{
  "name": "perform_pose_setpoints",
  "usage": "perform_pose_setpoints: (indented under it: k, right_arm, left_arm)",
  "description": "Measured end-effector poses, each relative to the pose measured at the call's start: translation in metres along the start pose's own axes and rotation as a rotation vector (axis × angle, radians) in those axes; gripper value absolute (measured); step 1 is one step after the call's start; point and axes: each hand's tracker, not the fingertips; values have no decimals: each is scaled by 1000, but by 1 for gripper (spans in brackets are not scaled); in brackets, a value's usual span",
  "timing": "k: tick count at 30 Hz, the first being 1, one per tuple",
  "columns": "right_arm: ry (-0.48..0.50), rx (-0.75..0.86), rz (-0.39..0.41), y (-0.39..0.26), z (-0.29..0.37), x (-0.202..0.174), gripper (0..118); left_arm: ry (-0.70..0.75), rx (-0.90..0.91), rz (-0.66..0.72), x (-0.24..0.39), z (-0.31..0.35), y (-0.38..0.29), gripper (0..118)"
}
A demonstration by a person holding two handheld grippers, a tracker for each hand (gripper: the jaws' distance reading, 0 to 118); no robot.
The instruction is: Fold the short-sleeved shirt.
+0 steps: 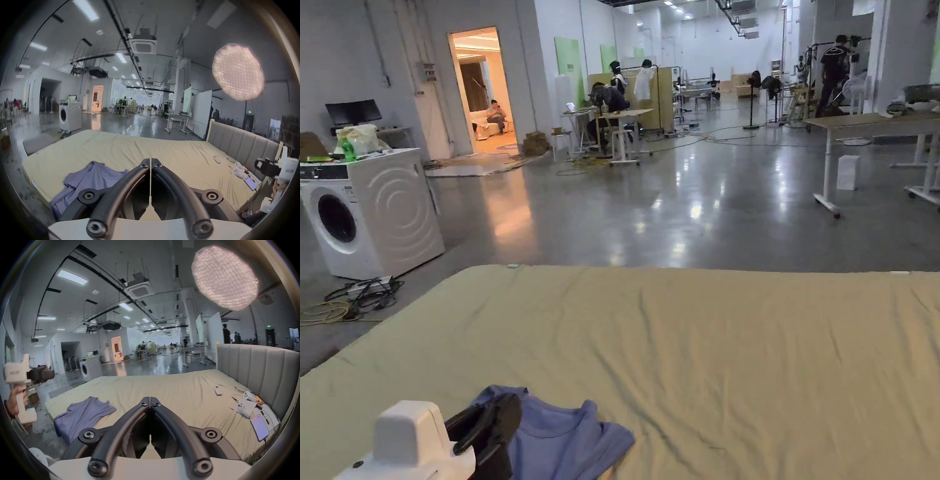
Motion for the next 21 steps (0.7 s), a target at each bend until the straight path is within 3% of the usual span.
perform_pose_setpoints:
  k: [1,3,5,7,11,15,17,21]
  right_arm:
    - [3,8,10,-4,-3,1,0]
    - [7,-25,-4,-12,-11,1,0]
    - [5,-65,-14,-20,-23,1,0]
    - [3,-114,-19,-29,-34,1,0]
    - [15,-189,-46,-44,-53,2,0]
    - [9,-263,-136,-60,-70,12,0]
    - [-29,-306,-154,-70,-81,17,0]
    - [-80,-375,-168,-86,-98,28,0]
  left_arm:
    - [60,2,-58,-9,-4,0,4]
    - [123,-42,-144,-22,-19,-3,25]
    - [136,-97,-95,-38,-41,-10,58]
    - [136,-187,-32,-55,-70,-21,77]
    - [148,-365,-9,-72,-135,-51,81]
    - [107,-560,93,-111,-218,-100,99]
    - [118,-609,118,-112,-250,-113,99]
    - [185,-687,35,-129,-304,-143,99]
